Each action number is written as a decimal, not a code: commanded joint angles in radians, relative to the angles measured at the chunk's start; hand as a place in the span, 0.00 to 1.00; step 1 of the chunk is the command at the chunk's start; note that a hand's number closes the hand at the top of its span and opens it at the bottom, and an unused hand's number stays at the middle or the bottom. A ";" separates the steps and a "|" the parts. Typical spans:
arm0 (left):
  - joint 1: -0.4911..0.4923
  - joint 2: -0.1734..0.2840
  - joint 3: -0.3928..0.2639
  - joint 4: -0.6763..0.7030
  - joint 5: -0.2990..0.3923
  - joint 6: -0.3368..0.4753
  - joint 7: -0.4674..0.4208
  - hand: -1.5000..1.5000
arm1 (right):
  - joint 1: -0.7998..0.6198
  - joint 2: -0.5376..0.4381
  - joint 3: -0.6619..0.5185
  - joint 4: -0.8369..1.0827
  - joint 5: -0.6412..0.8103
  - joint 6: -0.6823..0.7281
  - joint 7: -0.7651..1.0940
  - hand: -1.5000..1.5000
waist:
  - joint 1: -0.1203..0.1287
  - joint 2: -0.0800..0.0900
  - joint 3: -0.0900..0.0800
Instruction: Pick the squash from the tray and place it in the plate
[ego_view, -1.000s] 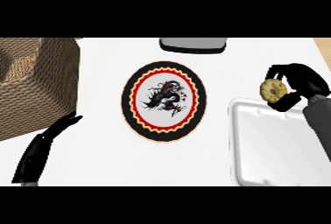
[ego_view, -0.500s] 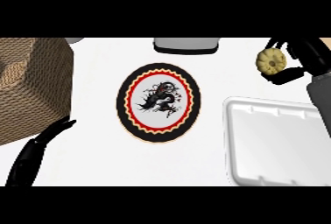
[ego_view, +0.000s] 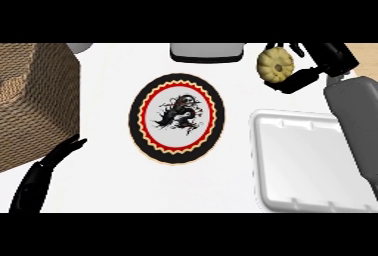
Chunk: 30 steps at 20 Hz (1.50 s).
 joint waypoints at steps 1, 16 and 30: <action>-0.025 -0.003 0.015 -0.055 -0.020 0.035 0.018 0.50 | -0.008 0.101 0.053 -0.139 -0.004 0.045 0.140 1.00 | -0.002 -0.004 0.004; -0.045 0.000 0.032 -0.021 -0.035 0.004 -0.024 0.50 | -0.107 0.413 0.234 -0.014 0.097 0.029 0.450 1.00 | 0.016 0.005 0.004; -0.093 0.005 0.040 0.020 -0.039 -0.027 -0.038 0.50 | -0.180 0.417 0.459 0.340 -0.257 -0.231 0.527 0.00 | 0.068 0.016 0.004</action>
